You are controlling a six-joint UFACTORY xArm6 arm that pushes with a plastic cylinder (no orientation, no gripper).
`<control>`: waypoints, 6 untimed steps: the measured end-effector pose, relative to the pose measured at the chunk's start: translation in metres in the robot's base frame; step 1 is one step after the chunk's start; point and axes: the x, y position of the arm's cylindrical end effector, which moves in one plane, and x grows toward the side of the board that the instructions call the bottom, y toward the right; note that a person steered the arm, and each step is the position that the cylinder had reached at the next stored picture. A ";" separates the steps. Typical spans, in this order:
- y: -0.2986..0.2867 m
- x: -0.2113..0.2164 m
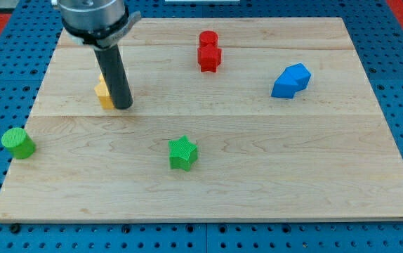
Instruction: Move your arm above the green circle
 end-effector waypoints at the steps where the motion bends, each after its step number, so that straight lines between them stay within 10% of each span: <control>1: 0.028 0.000; 6: -0.172 -0.010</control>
